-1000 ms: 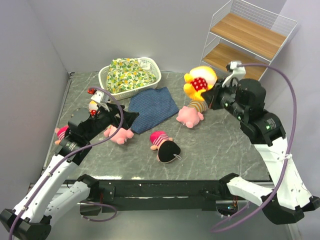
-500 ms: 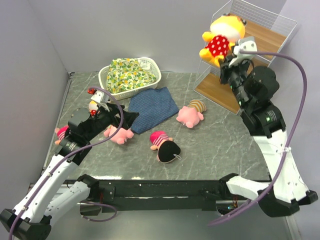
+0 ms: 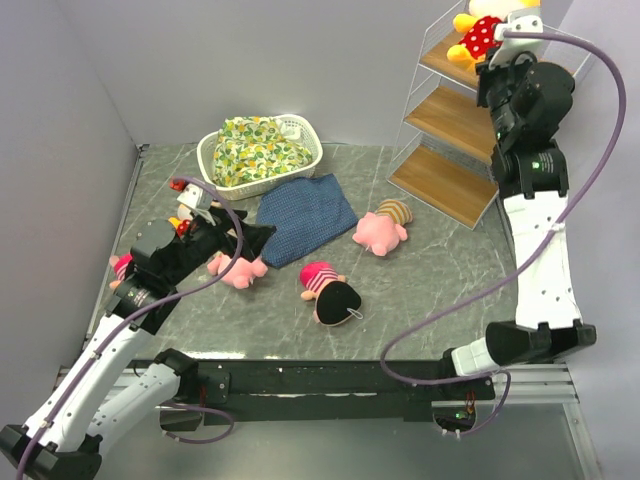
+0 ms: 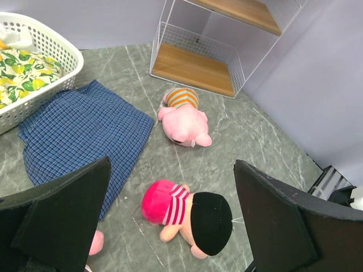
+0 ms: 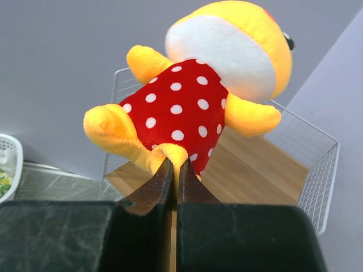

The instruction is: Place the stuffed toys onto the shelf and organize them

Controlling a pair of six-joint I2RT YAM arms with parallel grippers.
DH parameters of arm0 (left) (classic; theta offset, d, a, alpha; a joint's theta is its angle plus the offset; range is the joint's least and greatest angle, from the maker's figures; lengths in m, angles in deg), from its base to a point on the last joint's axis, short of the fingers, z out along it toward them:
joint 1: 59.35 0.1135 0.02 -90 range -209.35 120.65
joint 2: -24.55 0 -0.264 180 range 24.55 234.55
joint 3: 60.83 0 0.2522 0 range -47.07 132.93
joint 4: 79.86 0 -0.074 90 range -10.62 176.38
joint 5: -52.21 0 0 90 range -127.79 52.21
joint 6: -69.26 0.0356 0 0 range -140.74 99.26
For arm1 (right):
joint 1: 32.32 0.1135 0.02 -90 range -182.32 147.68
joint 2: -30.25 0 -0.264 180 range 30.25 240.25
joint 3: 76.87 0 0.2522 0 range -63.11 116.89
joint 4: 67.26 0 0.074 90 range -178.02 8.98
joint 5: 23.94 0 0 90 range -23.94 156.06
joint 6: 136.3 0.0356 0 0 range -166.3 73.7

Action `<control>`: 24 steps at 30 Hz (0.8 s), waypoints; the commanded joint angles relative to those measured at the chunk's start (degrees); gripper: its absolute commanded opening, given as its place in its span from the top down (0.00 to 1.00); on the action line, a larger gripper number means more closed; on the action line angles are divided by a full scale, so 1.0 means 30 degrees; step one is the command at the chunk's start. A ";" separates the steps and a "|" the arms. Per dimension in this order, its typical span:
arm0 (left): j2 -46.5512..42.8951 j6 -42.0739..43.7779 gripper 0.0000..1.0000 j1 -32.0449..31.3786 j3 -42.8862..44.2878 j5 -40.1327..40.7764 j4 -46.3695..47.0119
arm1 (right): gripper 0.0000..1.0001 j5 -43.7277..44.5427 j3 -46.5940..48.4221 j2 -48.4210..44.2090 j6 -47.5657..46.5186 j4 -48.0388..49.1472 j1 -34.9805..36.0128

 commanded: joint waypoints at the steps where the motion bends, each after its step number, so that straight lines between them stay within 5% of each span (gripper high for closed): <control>1: -0.0185 0.0236 0.04 0.0075 0.0074 -0.0272 0.0732 | 1.00 -0.1102 0.1779 0.1084 0.0750 0.1508 -0.0793; 24: 0.0313 0.0441 0.03 0.0075 0.0132 0.0108 0.0527 | 0.77 0.0508 0.4037 0.6535 0.3593 0.2886 -0.1526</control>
